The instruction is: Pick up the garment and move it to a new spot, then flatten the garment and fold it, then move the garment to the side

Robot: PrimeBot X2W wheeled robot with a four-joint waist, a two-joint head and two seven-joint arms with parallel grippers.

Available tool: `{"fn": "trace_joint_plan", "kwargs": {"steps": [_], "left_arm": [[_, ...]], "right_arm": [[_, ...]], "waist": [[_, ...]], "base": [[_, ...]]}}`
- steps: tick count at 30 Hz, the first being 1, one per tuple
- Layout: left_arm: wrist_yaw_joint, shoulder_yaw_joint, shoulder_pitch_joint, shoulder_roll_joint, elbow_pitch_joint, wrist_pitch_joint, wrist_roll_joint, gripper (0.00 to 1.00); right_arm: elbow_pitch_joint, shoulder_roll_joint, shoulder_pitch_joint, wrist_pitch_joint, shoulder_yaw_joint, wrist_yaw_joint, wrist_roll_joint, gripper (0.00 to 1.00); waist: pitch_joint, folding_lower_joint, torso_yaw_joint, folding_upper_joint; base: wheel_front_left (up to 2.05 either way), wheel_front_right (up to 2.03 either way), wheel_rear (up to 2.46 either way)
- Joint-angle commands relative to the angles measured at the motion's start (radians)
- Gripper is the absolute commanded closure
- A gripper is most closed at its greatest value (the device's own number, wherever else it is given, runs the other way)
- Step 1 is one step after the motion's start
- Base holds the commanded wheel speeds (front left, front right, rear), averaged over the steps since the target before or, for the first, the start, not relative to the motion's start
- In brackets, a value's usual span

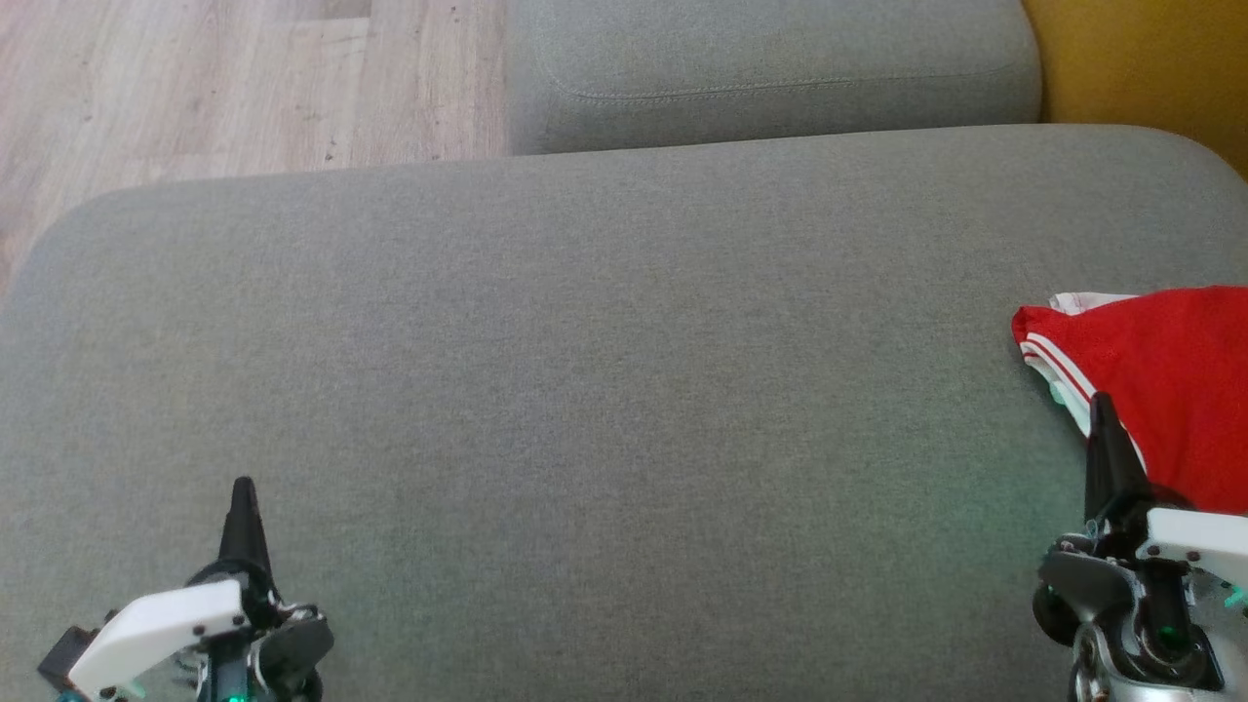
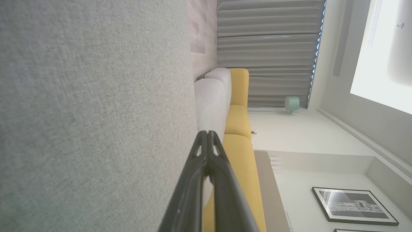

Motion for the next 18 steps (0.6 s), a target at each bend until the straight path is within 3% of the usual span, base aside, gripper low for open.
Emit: {"fn": "trace_joint_plan", "kwargs": {"steps": [1,18], "left_arm": [[-0.007,0.041,-0.047,0.009,-0.037,0.007,-0.006,1.00],[-0.007,0.041,-0.047,0.009,-0.037,0.007,-0.006,1.00]], "right_arm": [[-0.038,-0.005,-0.021,0.006,0.021,0.007,0.007,1.00],[-0.038,-0.005,-0.021,0.006,0.021,0.007,0.007,1.00]], "waist": [[0.000,0.0000,0.000,0.0000],[0.000,0.0000,0.000,0.0000]], "base": [[0.00,0.00,0.00],[0.00,0.00,0.00]]}}
